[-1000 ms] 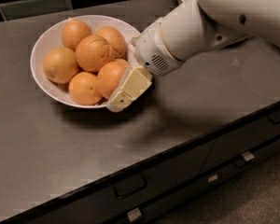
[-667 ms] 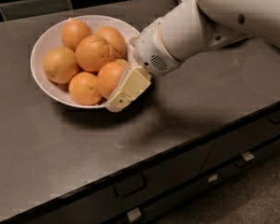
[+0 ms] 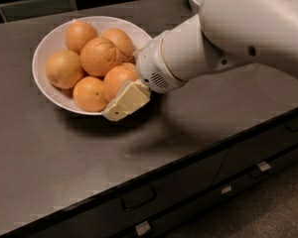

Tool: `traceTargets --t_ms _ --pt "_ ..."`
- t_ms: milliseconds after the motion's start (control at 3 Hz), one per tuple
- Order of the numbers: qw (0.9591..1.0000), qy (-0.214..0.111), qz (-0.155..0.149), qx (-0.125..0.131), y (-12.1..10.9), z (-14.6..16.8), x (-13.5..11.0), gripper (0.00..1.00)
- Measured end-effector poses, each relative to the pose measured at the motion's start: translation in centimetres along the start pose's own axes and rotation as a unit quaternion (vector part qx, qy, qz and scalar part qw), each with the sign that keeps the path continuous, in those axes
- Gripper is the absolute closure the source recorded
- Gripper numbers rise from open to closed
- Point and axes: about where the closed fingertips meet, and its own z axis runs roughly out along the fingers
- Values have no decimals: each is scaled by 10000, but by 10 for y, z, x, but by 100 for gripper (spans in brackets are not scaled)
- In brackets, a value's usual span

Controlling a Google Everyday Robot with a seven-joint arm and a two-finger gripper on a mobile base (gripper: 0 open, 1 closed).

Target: Pick orange from white bowl

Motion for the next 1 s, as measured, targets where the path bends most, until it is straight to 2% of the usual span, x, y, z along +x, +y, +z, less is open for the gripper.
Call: traceTargets --t_ms 333,667,1000 --pt "10000 -28 -19 32 2 4 -1 11" --pt "9998 -60 -101 148 1 13 -3 21" --pt "9997 -47 -130 193 0 17 -4 20"
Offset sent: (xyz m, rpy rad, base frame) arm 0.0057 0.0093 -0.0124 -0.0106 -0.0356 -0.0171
